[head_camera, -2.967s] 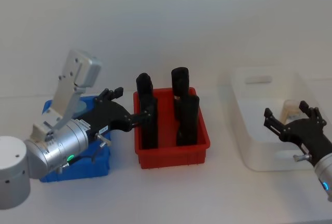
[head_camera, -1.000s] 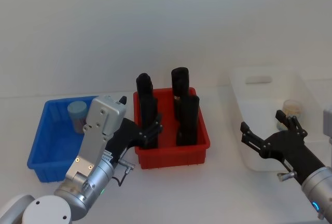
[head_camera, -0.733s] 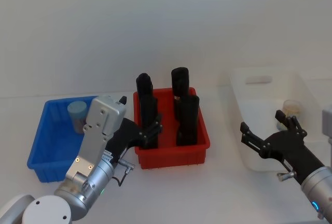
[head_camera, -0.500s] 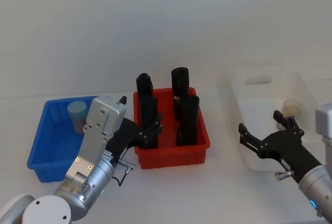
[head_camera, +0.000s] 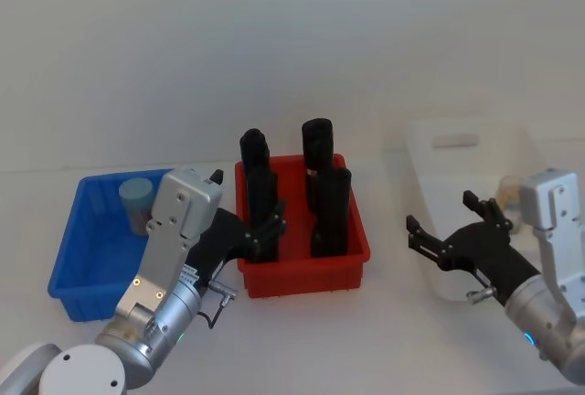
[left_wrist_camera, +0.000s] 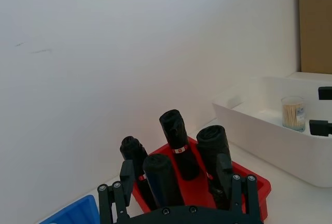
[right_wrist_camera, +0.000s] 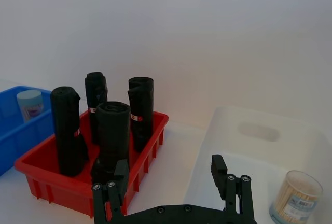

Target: Pick the cotton swabs from the blue box and place them into the white box.

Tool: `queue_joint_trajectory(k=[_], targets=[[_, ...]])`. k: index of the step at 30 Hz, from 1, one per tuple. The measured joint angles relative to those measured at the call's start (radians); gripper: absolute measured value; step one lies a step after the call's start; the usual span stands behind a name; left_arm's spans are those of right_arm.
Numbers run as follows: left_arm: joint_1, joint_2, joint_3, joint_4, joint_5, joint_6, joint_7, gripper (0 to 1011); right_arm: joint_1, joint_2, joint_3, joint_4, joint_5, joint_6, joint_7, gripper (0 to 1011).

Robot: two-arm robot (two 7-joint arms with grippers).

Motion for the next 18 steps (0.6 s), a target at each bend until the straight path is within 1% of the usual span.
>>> queue_joint_trajectory(k=[1,3,4,6,8,10,15,18], targets=[[0.000,0.000,0.000,0.000,0.000,0.000,0.000,1004,0.017,-0.007,-0.001,0.024,-0.006,-0.005,0.011,1001],[0.000,0.000,0.000,0.000,0.000,0.000,0.000,1004,0.031,-0.013,-0.003,0.045,-0.012,-0.011,0.022,1001],[0.000,0.000,0.000,0.000,0.000,0.000,0.000,1004,0.047,-0.021,-0.005,0.067,-0.018,-0.016,0.033,1001],[0.000,0.000,0.000,0.000,0.000,0.000,0.000,1004,0.054,-0.024,-0.006,0.077,-0.020,-0.020,0.038,1001],[0.000,0.000,0.000,0.000,0.000,0.000,0.000,1004,0.089,-0.041,-0.013,0.126,-0.034,-0.036,0.067,1001],[0.000,0.000,0.000,0.000,0.000,0.000,0.000,1004,0.109,-0.051,-0.018,0.150,-0.042,-0.045,0.084,1001],[0.000,0.000,0.000,0.000,0.000,0.000,0.000,1004,0.144,-0.076,-0.034,0.199,-0.059,-0.063,0.116,1001],[0.000,0.000,0.000,0.000,0.000,0.000,0.000,1004,0.157,-0.087,-0.042,0.215,-0.065,-0.069,0.127,1001]])
